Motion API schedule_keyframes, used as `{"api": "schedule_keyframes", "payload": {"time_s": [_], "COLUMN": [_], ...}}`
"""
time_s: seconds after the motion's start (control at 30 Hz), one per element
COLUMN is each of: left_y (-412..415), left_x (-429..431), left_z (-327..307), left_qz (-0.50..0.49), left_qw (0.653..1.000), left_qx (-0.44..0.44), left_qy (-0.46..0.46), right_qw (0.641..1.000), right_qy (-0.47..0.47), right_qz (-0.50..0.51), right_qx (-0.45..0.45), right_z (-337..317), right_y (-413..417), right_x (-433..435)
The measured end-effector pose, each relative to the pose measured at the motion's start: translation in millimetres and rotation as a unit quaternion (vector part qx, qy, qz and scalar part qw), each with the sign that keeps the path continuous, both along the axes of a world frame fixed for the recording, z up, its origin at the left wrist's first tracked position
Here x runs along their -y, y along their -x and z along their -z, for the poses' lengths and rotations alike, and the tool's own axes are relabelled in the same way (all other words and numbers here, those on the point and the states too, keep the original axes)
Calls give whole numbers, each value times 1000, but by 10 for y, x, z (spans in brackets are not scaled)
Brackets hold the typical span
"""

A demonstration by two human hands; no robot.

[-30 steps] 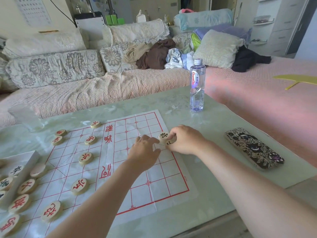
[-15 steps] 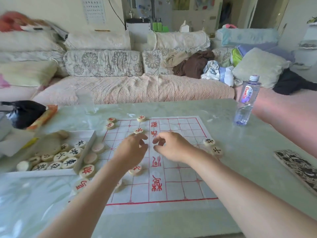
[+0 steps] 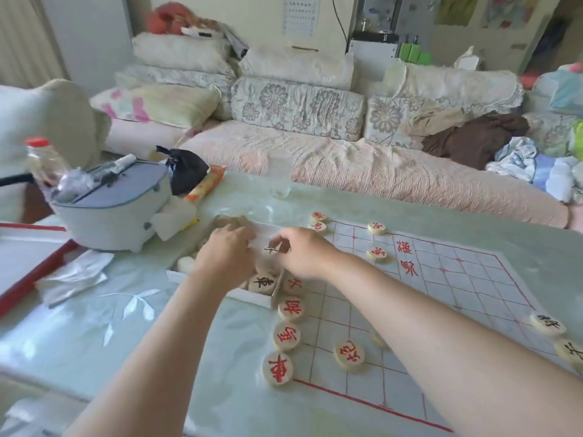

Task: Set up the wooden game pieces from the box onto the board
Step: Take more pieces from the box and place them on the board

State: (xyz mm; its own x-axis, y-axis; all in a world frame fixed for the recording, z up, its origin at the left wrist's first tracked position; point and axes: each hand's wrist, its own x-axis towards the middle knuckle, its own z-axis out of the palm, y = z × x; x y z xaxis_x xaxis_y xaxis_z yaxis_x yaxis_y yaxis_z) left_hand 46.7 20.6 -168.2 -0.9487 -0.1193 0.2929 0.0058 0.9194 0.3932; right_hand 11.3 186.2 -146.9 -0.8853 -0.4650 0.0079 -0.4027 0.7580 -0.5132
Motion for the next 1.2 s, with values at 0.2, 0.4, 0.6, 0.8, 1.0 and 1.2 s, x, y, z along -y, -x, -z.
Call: {"api": "schedule_keyframes", "payload": {"time_s": [0.2,0.4,0.6,0.8,1.0,1.2], "left_y": [45,42,28,29,36,41], "left_x": [450,632,676,626,724,708], "left_z": [83,160,170,102,123,42], "left_qz": [-46,-42,-39,-28,-44,-70], "left_qw": [998,995,994,992,980,924], "left_qx": [24,92,91,57,21,5], "left_qy": [20,6,-36,-111,-194,-376], "right_qw": [997,993,985,984,977,958], "right_qy": [-59,-88,-150,-104,81,180], "right_qz": [-17,11,17,68,-6,-129], "right_qx": [-37,-75,-89,-130,-197,-181], "right_z": [142,154,255,333,316,299], "right_y": [403,831,994,1016,802,459], "right_x": [631,929,1099,1241,1118,1038]}}
